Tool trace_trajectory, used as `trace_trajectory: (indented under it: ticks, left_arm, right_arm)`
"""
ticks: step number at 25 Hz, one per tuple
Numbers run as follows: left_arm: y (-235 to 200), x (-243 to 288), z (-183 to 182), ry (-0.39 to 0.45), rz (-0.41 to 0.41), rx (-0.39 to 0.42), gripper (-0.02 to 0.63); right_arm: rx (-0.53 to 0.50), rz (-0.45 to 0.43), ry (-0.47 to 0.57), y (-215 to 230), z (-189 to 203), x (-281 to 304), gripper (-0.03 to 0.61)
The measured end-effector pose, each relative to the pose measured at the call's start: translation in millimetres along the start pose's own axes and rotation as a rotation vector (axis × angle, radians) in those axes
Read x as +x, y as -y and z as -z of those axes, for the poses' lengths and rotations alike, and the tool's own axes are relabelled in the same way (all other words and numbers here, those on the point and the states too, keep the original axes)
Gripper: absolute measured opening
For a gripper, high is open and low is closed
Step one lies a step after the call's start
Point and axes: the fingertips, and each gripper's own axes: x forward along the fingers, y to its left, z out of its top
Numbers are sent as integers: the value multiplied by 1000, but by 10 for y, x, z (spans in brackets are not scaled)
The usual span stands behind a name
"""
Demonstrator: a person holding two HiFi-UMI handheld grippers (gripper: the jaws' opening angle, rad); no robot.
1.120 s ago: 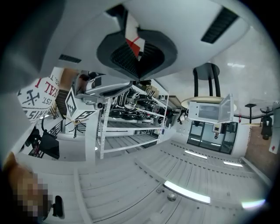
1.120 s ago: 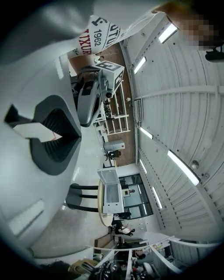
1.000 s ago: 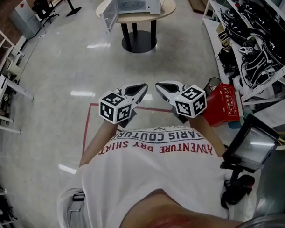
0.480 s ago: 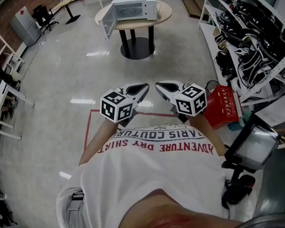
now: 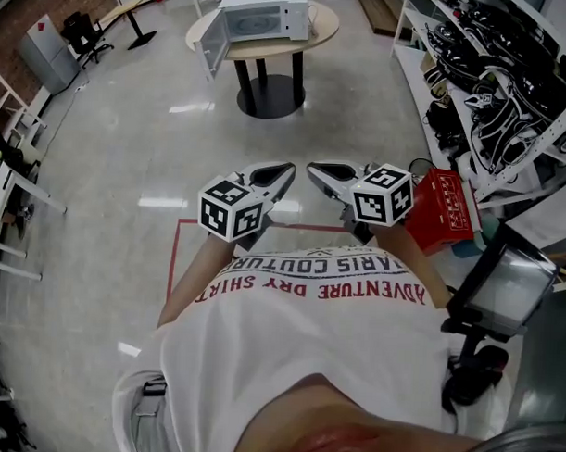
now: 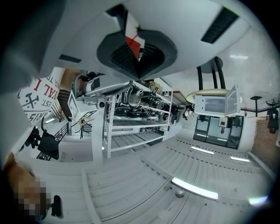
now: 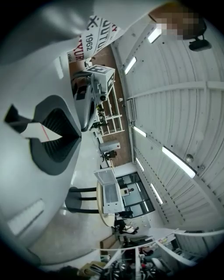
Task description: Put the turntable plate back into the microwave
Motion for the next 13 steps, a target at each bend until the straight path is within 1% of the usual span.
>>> trace_trajectory:
  ticks: [2,6,13]
  left_arm:
    - [-6,26,3,3,4,-3,-2]
    - [3,81,-15,-1,16,10,-2]
    - [-47,37,-127,-5,16,28,-2]
  right_arm:
    - [-47,34,-20,50,31,-6,2]
    - [-104,67,-50,105,73,12,2]
    - [-129,81,-64,128,-20,78,2]
